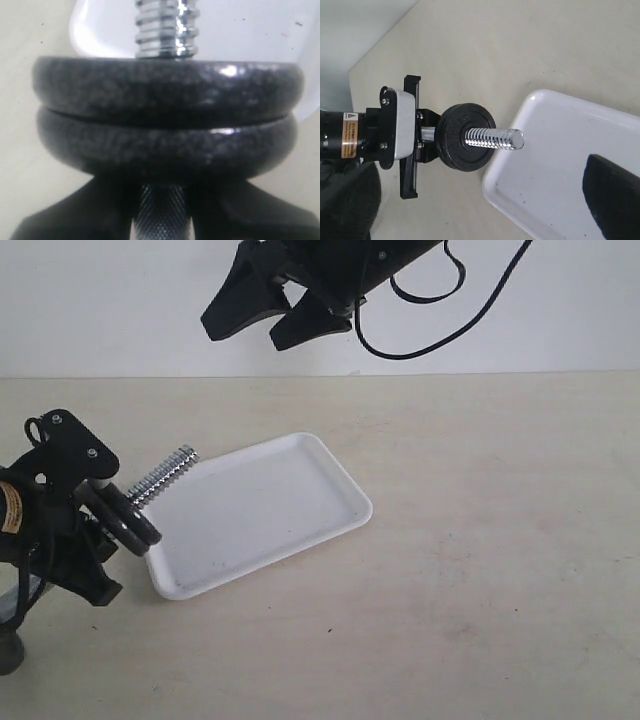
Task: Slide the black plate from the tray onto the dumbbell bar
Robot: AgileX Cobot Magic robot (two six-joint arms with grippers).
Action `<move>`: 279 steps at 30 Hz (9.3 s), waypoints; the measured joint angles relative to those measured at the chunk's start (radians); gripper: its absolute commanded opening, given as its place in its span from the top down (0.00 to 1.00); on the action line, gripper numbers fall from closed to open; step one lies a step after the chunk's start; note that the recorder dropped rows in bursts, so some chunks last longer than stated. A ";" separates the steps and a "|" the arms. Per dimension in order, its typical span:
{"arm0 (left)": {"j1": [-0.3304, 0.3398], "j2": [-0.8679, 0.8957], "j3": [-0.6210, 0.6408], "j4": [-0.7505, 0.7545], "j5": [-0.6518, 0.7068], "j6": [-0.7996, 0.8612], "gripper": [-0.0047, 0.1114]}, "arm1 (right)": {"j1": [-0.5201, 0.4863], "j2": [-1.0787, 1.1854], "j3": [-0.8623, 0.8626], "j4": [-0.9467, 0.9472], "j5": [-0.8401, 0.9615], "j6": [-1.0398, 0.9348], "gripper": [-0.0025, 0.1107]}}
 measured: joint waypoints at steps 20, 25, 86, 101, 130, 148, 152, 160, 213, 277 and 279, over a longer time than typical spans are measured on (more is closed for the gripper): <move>0.036 0.000 0.000 -0.642 0.007 0.370 0.92 | 0.000 0.000 0.000 -0.116 0.009 -0.004 0.05; 0.089 -0.003 0.000 -0.708 0.007 0.374 0.92 | 0.000 0.000 0.000 -0.118 0.009 -0.003 0.05; 0.244 0.243 -0.227 -1.046 0.044 0.434 0.92 | 0.000 0.000 0.000 -0.120 0.009 -0.007 0.05; 0.246 0.287 -0.327 -1.046 0.081 0.436 0.92 | 0.000 0.000 0.000 -0.120 0.009 -0.007 0.05; 0.246 0.346 -0.330 -1.055 -0.046 0.460 0.92 | 0.000 0.000 0.000 -0.120 0.009 -0.021 0.05; 0.246 0.346 -0.330 -1.029 -0.046 0.461 0.74 | 0.000 0.000 0.000 -0.120 0.009 -0.023 0.05; 0.246 0.346 -0.330 -1.024 -0.048 0.465 0.56 | 0.000 0.000 0.000 -0.120 0.009 -0.025 0.05; 0.244 0.321 -0.362 -1.025 -0.360 0.458 0.40 | 0.000 0.000 0.000 -0.120 0.011 -0.025 0.05; 0.244 0.168 -0.363 -1.030 -0.288 0.512 0.41 | 0.000 0.000 0.000 -0.238 0.011 -0.027 0.05; 0.244 -1.505 0.094 -1.159 0.446 0.596 0.43 | -0.089 -1.846 0.325 -0.812 -0.040 0.362 0.05; 0.244 -1.505 0.094 -1.159 0.460 0.596 0.43 | -0.029 -1.844 0.416 -0.871 -0.076 0.429 0.05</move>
